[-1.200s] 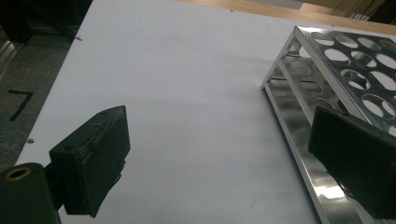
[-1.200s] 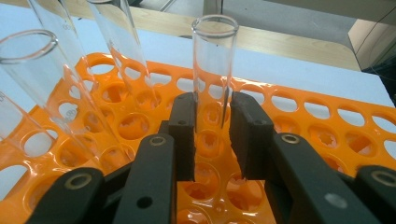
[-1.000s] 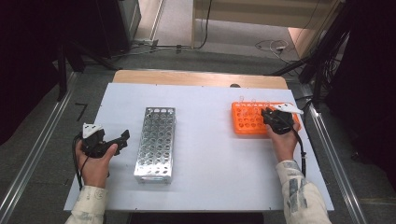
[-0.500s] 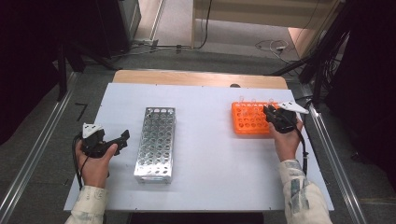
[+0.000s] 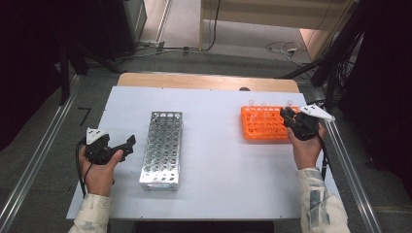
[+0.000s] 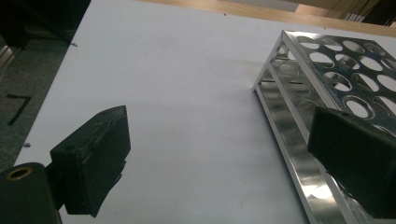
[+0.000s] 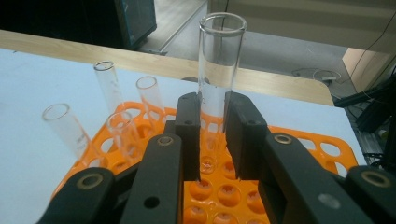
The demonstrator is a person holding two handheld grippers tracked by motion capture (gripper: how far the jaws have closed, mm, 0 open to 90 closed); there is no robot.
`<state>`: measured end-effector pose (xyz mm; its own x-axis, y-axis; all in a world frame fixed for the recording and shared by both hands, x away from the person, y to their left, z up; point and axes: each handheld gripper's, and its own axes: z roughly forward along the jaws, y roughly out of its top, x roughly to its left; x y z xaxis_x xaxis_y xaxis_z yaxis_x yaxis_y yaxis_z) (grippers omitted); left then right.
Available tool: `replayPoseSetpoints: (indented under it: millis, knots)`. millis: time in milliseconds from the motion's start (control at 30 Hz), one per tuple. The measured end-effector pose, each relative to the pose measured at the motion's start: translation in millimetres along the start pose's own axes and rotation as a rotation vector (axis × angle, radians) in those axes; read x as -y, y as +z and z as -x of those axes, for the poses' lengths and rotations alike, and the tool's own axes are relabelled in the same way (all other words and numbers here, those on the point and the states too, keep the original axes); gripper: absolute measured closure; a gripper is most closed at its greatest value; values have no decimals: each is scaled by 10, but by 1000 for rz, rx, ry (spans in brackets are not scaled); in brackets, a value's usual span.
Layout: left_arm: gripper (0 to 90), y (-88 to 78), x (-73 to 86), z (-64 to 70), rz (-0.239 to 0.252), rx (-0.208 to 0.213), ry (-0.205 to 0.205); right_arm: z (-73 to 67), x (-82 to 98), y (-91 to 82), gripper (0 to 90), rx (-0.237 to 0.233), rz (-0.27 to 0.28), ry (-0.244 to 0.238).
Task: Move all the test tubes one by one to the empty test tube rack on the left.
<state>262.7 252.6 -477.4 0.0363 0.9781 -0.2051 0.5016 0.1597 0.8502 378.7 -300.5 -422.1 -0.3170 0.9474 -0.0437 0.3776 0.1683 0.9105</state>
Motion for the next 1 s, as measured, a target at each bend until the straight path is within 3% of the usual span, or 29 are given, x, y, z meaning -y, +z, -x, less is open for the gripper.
replayPoseSetpoints:
  millis: [533,1000]
  knots:
    - [66,-113,-53,96,37,26,18,-62,179,-328,733,-28,-23,0]
    - [81,-179,-142,173,57,74,20,-338,254,-445,733,-94,-37,-35]
